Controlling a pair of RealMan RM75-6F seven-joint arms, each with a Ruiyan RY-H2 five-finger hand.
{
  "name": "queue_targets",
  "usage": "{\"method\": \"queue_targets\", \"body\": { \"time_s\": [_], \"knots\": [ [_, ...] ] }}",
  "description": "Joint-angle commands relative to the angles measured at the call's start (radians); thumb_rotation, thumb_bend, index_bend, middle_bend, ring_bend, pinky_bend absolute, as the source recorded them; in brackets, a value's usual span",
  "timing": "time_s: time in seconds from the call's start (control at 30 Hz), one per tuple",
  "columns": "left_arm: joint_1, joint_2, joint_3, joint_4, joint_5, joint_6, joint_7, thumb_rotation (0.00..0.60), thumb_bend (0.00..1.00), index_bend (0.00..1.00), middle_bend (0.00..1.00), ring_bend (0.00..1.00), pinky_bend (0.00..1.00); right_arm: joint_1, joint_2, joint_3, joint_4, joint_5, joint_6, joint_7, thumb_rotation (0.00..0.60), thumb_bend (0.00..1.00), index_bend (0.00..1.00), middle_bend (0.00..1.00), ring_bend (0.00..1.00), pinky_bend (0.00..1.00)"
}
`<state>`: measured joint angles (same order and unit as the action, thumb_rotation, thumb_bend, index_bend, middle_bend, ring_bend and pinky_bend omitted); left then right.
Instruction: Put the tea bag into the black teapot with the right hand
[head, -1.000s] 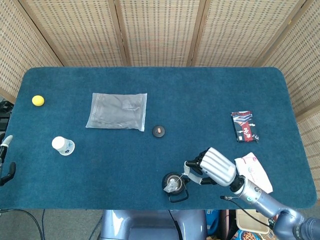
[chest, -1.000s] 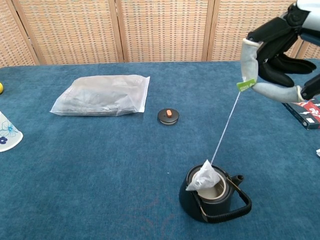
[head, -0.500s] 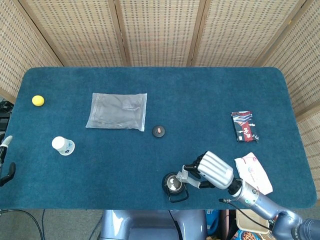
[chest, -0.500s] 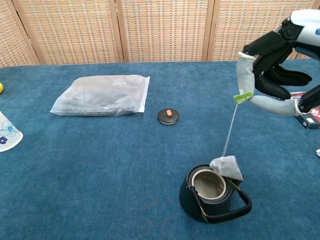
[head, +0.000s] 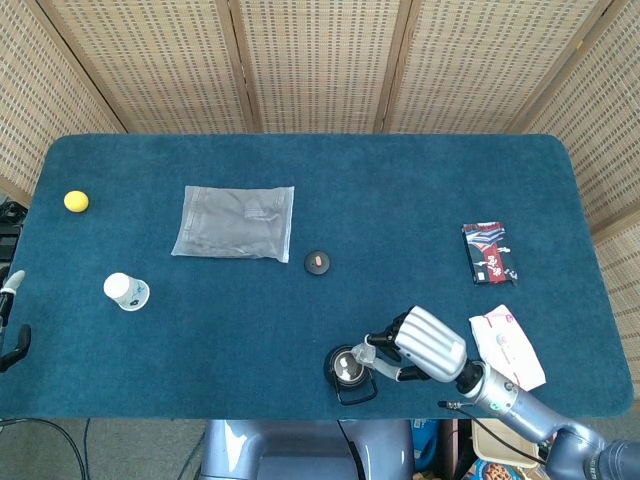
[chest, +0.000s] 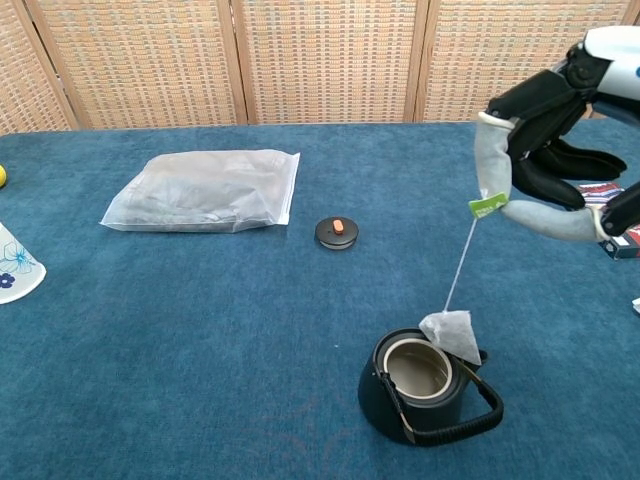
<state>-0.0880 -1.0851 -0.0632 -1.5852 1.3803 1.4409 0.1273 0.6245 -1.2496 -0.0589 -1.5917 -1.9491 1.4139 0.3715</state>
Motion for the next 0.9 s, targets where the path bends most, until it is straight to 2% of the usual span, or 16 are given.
{"method": "queue_targets", "body": {
  "time_s": [0.03,0.63,0.9],
  "knots": [
    [0.000,-0.001,0.000,0.000,0.000,-0.001,0.000,0.600,0.54,0.03,0.00,0.00,0.00,0.002,0.001,0.000,-0.003,-0.002,0.000,0.001,0.600,0.68,0.68,0.88,0.91,0.94],
    [0.004,-0.001,0.002,0.000,0.003,0.003,-0.002,0.600,0.54,0.03,0.00,0.00,0.00,0.003,-0.003,-0.019,-0.013,-0.022,-0.012,-0.001,0.600,0.68,0.68,0.88,0.91,0.94],
    [0.007,-0.002,0.005,0.001,0.004,0.004,-0.005,0.600,0.54,0.03,0.00,0.00,0.00,0.003,-0.023,-0.020,0.020,0.004,-0.044,-0.013,0.600,0.68,0.68,0.88,0.91,0.94]
  ]
}}
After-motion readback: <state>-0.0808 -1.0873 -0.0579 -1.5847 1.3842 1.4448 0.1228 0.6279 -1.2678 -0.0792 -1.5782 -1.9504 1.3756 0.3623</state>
